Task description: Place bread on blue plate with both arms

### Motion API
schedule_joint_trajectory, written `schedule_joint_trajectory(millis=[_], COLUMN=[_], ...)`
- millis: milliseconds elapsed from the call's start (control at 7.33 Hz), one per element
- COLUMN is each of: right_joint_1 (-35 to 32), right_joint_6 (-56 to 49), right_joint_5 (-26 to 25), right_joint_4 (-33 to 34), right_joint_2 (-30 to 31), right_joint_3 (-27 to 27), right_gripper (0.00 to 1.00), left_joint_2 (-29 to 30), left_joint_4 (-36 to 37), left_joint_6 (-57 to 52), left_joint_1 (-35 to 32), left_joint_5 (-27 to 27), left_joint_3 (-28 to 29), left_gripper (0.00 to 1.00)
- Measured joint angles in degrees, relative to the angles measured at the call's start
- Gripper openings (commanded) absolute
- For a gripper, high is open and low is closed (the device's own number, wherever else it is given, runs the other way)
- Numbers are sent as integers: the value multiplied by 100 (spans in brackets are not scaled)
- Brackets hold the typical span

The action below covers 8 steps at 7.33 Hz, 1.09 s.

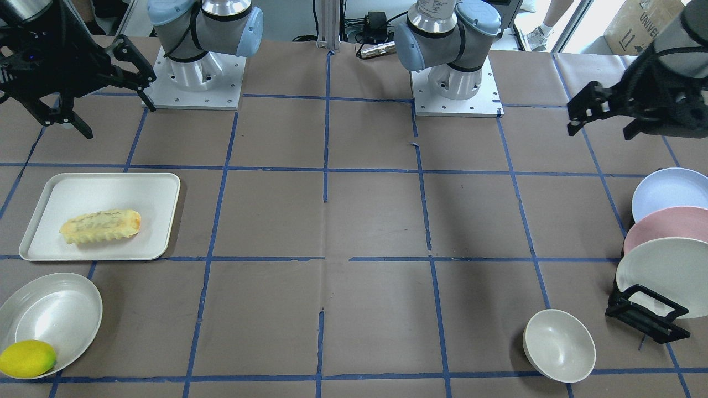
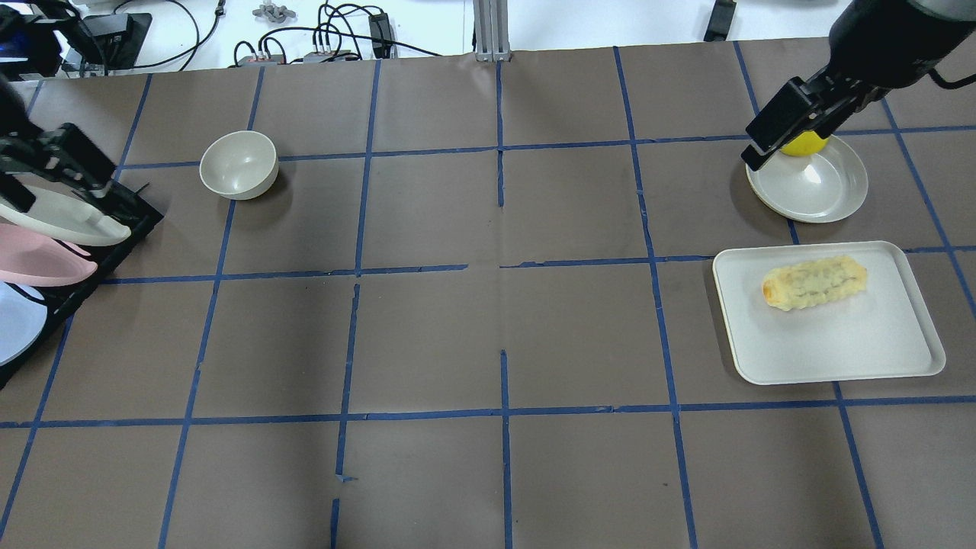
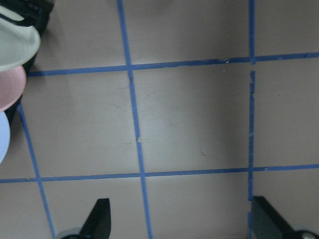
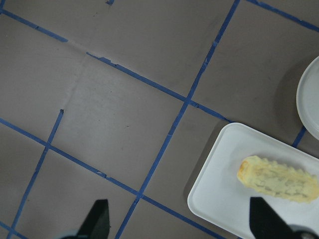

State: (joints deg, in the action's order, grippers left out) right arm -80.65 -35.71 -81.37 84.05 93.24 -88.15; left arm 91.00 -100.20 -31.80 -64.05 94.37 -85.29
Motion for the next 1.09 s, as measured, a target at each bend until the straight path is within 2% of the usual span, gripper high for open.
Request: schedule_joint_trajectory(millis=[136, 409, 545, 818, 1091], right_joint_1=[15, 626, 1174, 1823, 1946], right_joint_6=[-274, -2489, -3834, -5707, -7099], right_joint_5=[-24, -124, -180, -560, -608], right_joint_4=[31, 383, 1008, 2530, 3531], right_joint_2=[10, -58, -106, -150, -616], right_joint_3=[-134, -577, -1160, -2226, -2513], right_gripper=[99, 99, 99, 98, 98], left_joint_2=[125, 597, 1021, 2333, 3637], left_joint_4=[4, 35, 51, -7, -259], left_joint_6=[-936, -2599, -3208, -4230, -4952], left_joint_1=[695, 1967, 2415, 2958, 3265], left_joint_5=[-6, -17, -11, 14, 25], left_joint_3=[59, 210, 461, 1574, 2730], left_gripper=[100, 100, 100, 100, 100])
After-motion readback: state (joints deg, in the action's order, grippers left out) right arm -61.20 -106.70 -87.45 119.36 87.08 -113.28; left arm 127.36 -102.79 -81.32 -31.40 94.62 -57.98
